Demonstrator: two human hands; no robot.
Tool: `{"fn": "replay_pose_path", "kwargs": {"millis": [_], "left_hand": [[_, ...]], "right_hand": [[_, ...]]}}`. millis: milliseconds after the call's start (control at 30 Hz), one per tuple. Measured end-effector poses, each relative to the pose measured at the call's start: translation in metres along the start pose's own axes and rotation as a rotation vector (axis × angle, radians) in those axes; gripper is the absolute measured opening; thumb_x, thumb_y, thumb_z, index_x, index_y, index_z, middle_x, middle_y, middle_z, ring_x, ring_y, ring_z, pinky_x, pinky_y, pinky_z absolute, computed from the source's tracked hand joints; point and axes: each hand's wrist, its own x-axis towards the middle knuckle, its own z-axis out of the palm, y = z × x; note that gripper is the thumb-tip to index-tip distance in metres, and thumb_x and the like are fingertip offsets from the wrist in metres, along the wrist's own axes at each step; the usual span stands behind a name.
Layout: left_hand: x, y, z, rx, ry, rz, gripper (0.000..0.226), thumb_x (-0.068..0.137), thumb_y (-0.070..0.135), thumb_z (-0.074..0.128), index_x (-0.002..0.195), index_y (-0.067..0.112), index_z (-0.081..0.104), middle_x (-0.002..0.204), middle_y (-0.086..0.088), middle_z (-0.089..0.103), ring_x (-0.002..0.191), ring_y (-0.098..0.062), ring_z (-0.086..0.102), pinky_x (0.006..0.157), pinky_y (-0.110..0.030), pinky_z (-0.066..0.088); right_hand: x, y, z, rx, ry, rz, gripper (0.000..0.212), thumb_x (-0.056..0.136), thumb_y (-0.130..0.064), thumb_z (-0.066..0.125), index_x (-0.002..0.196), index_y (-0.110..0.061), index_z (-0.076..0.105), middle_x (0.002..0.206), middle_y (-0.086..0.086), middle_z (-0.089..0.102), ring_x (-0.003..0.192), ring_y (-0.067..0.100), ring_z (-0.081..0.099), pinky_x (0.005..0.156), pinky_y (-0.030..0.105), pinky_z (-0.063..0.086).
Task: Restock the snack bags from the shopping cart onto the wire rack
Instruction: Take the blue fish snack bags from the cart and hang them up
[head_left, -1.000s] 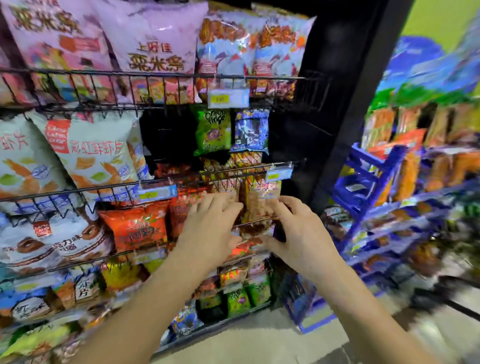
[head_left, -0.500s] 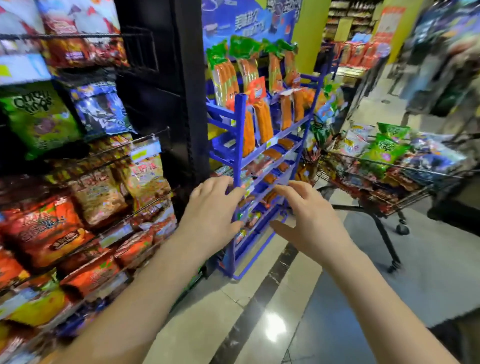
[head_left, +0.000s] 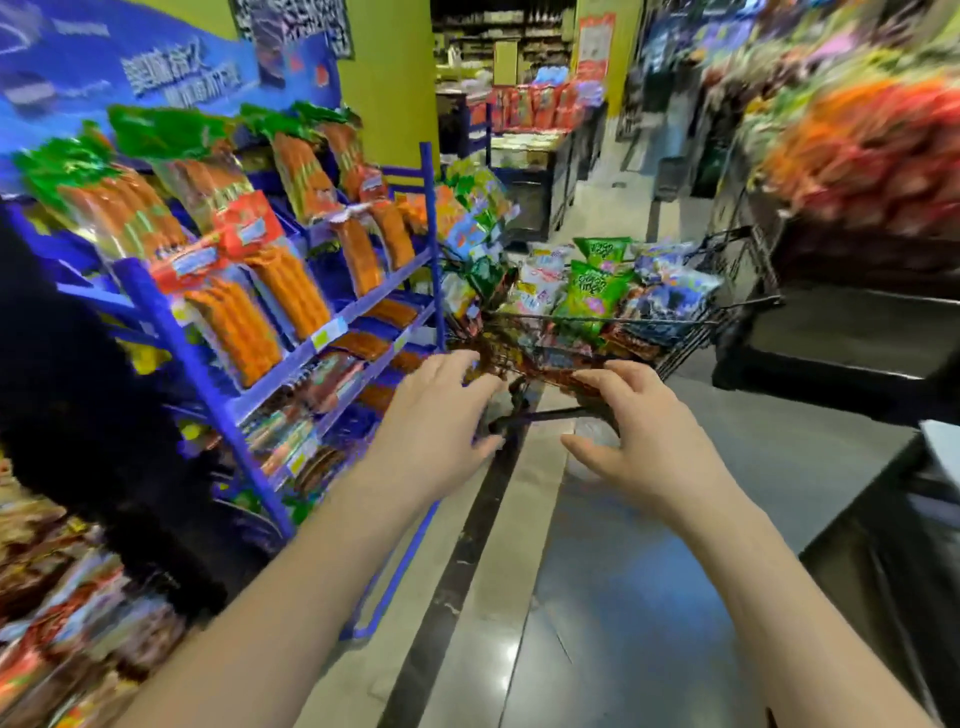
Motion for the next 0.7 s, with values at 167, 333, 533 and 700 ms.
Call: {"fn": "replay_pose_path", "kwargs": {"millis": [167,333,533,700], "left_hand": [[0.079,0.027,0.019,-0.012,-0.001,0.092,0.059,0.094,0.052,0.067,0.146,0.033,0.047,0.163,-0.002,0.029,0.149,-0.027,0.029,0.116,-0.043,0.034],[0.165,0.031,0.048,-0.059,-0.012,0.166,0.063,0.093,0.051,0.068,0.149,0.032,0.047,0.161,0.000,0.032,0.149,-0.025,0.028,0.116,-0.042,0.034],[0.292,0.010,0.089,-0.097,-0.040,0.248,0.063,0.094,0.050,0.067,0.150,0.033,0.046,0.161,-0.002,0.032,0.149,-0.026,0.028,0.116,-0.042,0.034],[0.402,-0.014,0.109,-0.099,-0.083,0.315,0.061,0.094,0.051,0.066,0.148,0.030,0.047,0.159,-0.003,0.033,0.146,-0.027,0.031,0.114,-0.042,0.035]], "right_hand": [[0.035,0.068,-0.010,0.021,0.028,0.104,0.071,0.085,-0.047,0.076,0.147,-0.026,0.051,0.151,0.003,0.043,0.138,0.024,0.047,0.111,0.043,0.045],[0.082,0.119,0.000,0.041,0.042,0.207,0.069,0.086,-0.047,0.076,0.147,-0.027,0.051,0.149,-0.001,0.044,0.128,0.024,0.054,0.105,0.044,0.049],[0.179,0.173,0.024,0.021,0.034,0.299,0.069,0.087,-0.047,0.075,0.148,-0.030,0.048,0.150,-0.002,0.043,0.132,0.023,0.052,0.107,0.042,0.048],[0.265,0.207,0.039,-0.006,-0.002,0.367,0.067,0.088,-0.046,0.073,0.148,-0.029,0.047,0.148,-0.003,0.044,0.132,0.023,0.052,0.107,0.042,0.047]]}}
